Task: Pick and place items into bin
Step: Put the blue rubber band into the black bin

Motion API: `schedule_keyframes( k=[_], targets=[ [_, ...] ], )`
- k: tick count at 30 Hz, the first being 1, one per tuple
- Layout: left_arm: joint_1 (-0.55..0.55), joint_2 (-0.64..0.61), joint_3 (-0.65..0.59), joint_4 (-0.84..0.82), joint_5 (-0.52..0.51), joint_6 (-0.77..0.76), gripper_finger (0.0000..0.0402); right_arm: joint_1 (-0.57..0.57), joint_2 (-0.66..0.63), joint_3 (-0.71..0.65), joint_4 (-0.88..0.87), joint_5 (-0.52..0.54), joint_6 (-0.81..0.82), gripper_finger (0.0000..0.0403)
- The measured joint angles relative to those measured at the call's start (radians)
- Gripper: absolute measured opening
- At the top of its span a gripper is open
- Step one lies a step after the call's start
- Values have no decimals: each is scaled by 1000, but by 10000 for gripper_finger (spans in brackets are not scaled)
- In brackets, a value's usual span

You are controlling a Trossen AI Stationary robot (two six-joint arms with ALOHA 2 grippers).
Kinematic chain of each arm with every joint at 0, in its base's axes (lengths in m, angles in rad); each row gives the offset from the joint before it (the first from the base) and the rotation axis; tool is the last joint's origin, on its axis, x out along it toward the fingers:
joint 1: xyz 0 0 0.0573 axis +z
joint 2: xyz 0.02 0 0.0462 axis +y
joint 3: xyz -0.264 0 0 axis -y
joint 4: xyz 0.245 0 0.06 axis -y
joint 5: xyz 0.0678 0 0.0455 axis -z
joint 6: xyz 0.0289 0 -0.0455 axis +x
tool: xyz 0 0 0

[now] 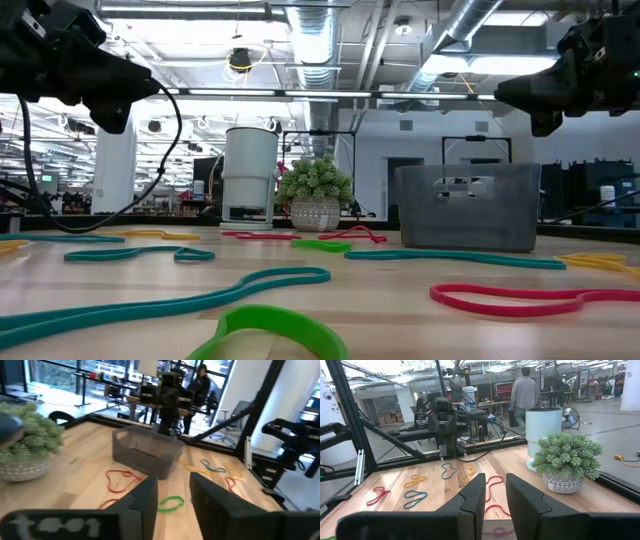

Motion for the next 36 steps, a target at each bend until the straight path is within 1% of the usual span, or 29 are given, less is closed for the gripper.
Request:
schedule_keyframes(
  k=[4, 9, 15, 19, 21, 26, 30, 34, 36],
  targets=[
    [0, 7, 0, 0, -10, -18, 122, 0, 0, 0, 0, 0, 0, 70],
    [0, 31, 0, 0, -11, -70, 122, 0, 0, 0, 0, 0, -3, 70],
    [0, 63, 0, 0, -12, -73, 121, 0, 0, 0, 2, 0, -42, 70],
    [0, 92, 0, -1, -21, -73, 121, 2, 0, 0, 4, -1, 15, 70],
    [0, 110, 0, 1, -52, -63, 121, 1, 0, 0, 7, -1, 15, 70],
    [0, 148, 0, 8, -189, -49, 121, -7, 0, 0, 43, 1, 8, 70],
    [0, 165, 0, 8, -205, -68, 121, -27, 0, 0, 85, 27, 22, 70],
    [0, 169, 0, 8, -222, -59, 121, -25, 0, 0, 77, 27, 97, 70],
    [0, 169, 0, 9, -246, -58, 121, -27, 0, 0, 89, 44, 86, 70]
  ],
)
